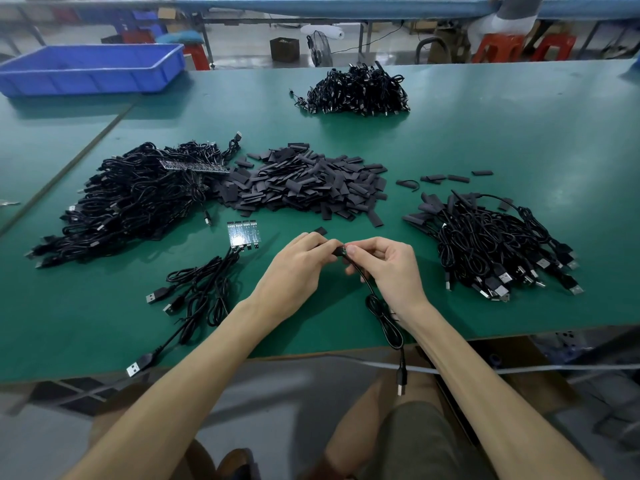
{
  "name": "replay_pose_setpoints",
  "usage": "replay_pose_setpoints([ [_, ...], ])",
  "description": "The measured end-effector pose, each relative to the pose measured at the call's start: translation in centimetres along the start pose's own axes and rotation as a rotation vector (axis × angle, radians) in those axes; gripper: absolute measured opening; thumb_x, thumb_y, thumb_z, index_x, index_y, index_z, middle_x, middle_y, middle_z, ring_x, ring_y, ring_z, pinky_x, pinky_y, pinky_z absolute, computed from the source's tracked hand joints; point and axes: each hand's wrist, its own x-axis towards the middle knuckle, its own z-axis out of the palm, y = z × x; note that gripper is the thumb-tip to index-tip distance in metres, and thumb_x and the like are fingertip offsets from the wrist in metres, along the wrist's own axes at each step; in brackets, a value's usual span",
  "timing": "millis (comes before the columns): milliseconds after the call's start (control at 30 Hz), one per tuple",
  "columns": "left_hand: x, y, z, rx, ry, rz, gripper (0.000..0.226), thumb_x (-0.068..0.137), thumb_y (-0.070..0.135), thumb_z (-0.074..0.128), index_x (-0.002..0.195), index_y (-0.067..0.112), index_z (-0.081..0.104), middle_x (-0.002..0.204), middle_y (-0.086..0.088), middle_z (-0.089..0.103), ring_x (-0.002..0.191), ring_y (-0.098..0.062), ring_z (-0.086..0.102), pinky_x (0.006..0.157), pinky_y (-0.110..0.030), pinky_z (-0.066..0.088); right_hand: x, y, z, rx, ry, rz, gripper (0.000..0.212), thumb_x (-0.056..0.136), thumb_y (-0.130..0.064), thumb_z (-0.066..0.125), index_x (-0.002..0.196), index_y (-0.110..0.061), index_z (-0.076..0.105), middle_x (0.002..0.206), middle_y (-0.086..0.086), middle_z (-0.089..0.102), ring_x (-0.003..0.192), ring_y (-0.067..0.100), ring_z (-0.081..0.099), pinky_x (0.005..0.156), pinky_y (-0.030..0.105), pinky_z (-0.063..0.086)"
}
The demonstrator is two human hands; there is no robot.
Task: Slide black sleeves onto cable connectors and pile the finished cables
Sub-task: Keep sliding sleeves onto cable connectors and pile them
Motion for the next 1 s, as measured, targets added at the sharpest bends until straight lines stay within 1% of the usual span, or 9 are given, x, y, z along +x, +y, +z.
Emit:
replay_pose_setpoints([
  [200,0.0,-0.1,0.1,-0.019,-0.012,-0.061,0.025,0.095,-0.005,0.062,0.118,0.002,0.069,0.102,-0.011,0.066,0.095,-0.029,0.062,0.086,-0.036,0.050,0.0,0.1,0.0,-0.029,-0.007,0.003,0.006,0.095,-0.017,0.074,0.092,-0.017,0.079,0.076,0.006,0.078,0.067,0.015,0.074,0.058,0.020,0.053],
  [300,0.1,-0.6,0.3,-0.094,0.011,-0.166,0.029,0.096,-0.009,0.056,0.120,0.001,0.069,0.105,-0.011,0.066,0.098,-0.025,0.064,0.091,-0.036,0.052,0.1,0.1,0.3,-0.027,-0.058,0.012,0.007,0.095,-0.022,0.074,0.102,-0.020,0.078,0.082,0.003,0.079,0.071,0.016,0.075,0.060,0.020,0.052],
  [367,0.2,-0.8,0.1,-0.160,0.016,-0.263,0.035,0.096,-0.013,0.050,0.122,0.001,0.068,0.108,-0.011,0.065,0.097,-0.019,0.067,0.094,-0.037,0.054,0.0,0.0,0.4,-0.025,-0.117,0.035,0.021,0.091,-0.022,0.080,0.110,-0.023,0.075,0.091,-0.002,0.079,0.075,0.016,0.076,0.065,0.019,0.054],
  [433,0.2,-1.1,0.0,-0.175,0.018,-0.308,0.037,0.096,-0.015,0.047,0.121,0.002,0.069,0.109,-0.009,0.065,0.096,-0.015,0.069,0.093,-0.039,0.056,0.0,0.1,0.4,-0.046,-0.134,0.050,0.032,0.086,-0.018,0.084,0.116,-0.023,0.073,0.093,-0.003,0.078,0.076,0.017,0.076,0.073,0.020,0.056],
  [500,0.1,-1.2,0.0,-0.169,0.013,-0.308,0.039,0.095,-0.016,0.046,0.119,0.003,0.070,0.108,-0.008,0.065,0.095,-0.015,0.069,0.092,-0.040,0.056,0.0,0.1,0.3,-0.050,-0.111,0.045,0.028,0.085,-0.016,0.084,0.111,-0.020,0.074,0.088,0.000,0.078,0.074,0.017,0.076,0.076,0.022,0.058],
  [600,0.1,-1.2,-0.1,-0.158,0.022,-0.283,0.038,0.096,-0.014,0.047,0.118,0.005,0.071,0.105,-0.005,0.064,0.091,-0.011,0.065,0.091,-0.036,0.055,0.0,0.2,0.2,-0.047,-0.071,0.027,0.017,0.086,-0.017,0.084,0.101,-0.019,0.075,0.082,0.003,0.078,0.074,0.018,0.076,0.079,0.026,0.059],
  [767,0.2,-1.3,-0.1,-0.185,0.037,-0.249,0.038,0.096,-0.016,0.049,0.117,0.005,0.072,0.104,-0.006,0.063,0.093,-0.016,0.066,0.091,-0.026,0.054,0.1,0.3,0.2,-0.064,-0.062,0.003,0.018,0.088,-0.022,0.083,0.105,-0.022,0.076,0.075,0.000,0.076,0.072,0.015,0.075,0.079,0.019,0.056],
  [900,0.1,-1.2,0.1,-0.190,0.009,-0.195,0.045,0.091,-0.023,0.046,0.117,0.004,0.072,0.105,-0.008,0.061,0.096,-0.017,0.061,0.093,-0.021,0.053,0.1,0.3,0.1,-0.060,-0.039,-0.008,0.008,0.089,-0.018,0.081,0.096,-0.021,0.080,0.077,-0.001,0.077,0.066,0.013,0.072,0.072,0.019,0.054],
  [1000,0.0,-1.2,0.2,-0.164,0.014,-0.156,0.044,0.091,-0.023,0.048,0.117,0.003,0.072,0.105,-0.008,0.061,0.101,-0.021,0.058,0.093,-0.019,0.052,0.0,0.4,0.1,-0.077,-0.025,-0.014,0.006,0.089,-0.017,0.080,0.093,-0.021,0.081,0.077,-0.002,0.077,0.065,0.012,0.072,0.069,0.018,0.054],
])
